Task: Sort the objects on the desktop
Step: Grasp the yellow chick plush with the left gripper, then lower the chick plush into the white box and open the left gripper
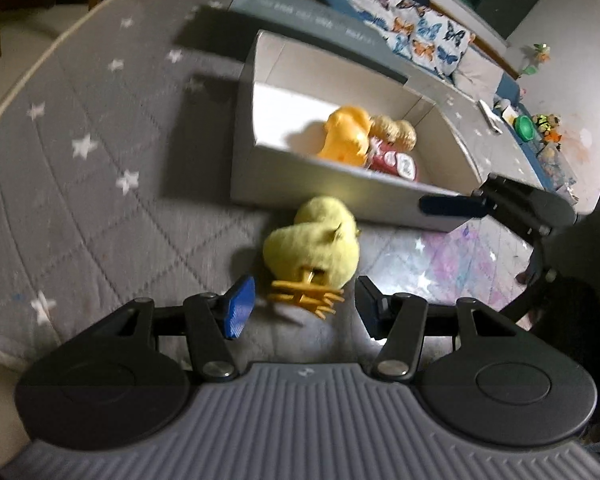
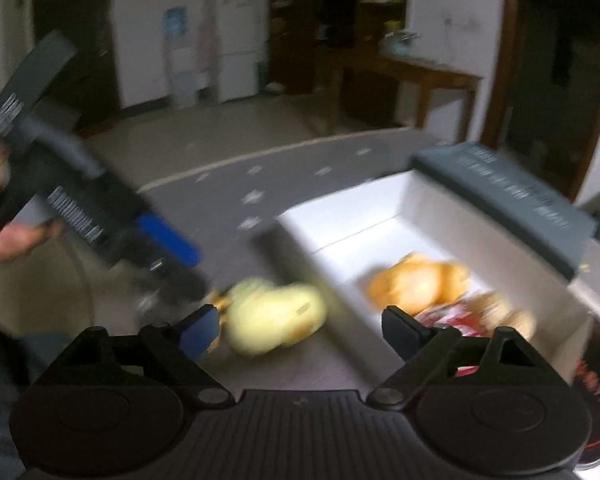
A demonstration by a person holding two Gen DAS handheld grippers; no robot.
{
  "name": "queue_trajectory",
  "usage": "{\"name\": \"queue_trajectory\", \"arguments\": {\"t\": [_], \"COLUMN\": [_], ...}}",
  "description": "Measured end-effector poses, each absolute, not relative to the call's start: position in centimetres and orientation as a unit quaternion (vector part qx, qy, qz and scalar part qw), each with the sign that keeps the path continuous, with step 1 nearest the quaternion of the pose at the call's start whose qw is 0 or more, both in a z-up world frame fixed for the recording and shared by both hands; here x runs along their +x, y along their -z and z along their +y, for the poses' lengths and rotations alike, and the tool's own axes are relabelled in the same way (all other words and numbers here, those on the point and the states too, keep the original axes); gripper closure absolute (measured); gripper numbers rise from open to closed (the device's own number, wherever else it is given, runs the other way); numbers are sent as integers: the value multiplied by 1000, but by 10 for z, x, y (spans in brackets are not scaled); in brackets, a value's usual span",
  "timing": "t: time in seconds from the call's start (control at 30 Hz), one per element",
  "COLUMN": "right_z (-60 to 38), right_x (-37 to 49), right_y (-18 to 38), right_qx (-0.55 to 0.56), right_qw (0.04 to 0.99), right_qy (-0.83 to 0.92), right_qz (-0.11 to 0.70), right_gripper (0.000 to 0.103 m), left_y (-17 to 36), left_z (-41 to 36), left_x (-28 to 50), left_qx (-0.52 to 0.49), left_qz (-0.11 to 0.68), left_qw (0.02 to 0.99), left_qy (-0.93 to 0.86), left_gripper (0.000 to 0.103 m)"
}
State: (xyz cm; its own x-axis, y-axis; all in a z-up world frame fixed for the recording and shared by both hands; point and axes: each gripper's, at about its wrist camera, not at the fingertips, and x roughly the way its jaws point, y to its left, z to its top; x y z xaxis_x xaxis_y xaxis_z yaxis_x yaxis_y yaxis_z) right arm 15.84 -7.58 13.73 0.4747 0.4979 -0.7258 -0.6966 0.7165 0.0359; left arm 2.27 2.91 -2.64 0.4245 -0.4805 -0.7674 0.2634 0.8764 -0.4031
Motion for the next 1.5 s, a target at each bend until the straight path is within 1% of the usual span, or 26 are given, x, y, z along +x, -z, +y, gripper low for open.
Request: {"name": "queue_trajectory", "arguments": {"t": [0.07, 0.13, 0.27, 0.5, 0.57, 0.67, 0.73, 0.87, 0.97, 1.2, 1.33, 1.5], "right_z": [-68, -63, -59, -50, -51, -54, -58, -62, -59, -64, -65, -76], "right_x": [154, 158, 170, 173, 173, 174, 175, 177, 175, 168, 156, 154], "right_y": [-125, -114, -96, -84, -82, -82, -83, -81, -79, -88, -112, -146], "right_qx": [-142, -135, -121, -121, -121, -106, -92, -62, -71, -55, -62, -72], "right_qw": [840, 836, 832, 823, 827, 834, 838, 844, 849, 856, 865, 885], "right_qy": [-360, -360, -362, -379, -373, -359, -349, -337, -331, -321, -315, -295], "right_qz": [380, 391, 402, 405, 403, 406, 409, 413, 404, 401, 385, 353], "right_gripper": [15, 17, 17, 17, 19, 26, 34, 34, 34, 35, 35, 35], "left_y": [32, 35, 39, 45, 44, 41, 41, 47, 49, 22, -7, -35], "left_z": [29, 29, 31, 29, 27, 26, 25, 20, 16, 8, 1, -18], "left_x": [23, 27, 38, 55, 57, 56, 57, 60, 62, 44, 35, 56], "left_qx": [-117, -117, -126, -138, -137, -133, -132, -129, -123, -101, -82, -64], "left_qz": [494, 495, 496, 505, 503, 499, 498, 507, 510, 482, 456, 418], "left_qw": [833, 832, 829, 815, 814, 817, 816, 807, 807, 821, 834, 848], "left_qy": [222, 219, 224, 250, 254, 257, 262, 272, 271, 288, 301, 319], "left_gripper": [47, 47, 47, 47, 47, 47, 47, 46, 46, 46, 46, 46]}}
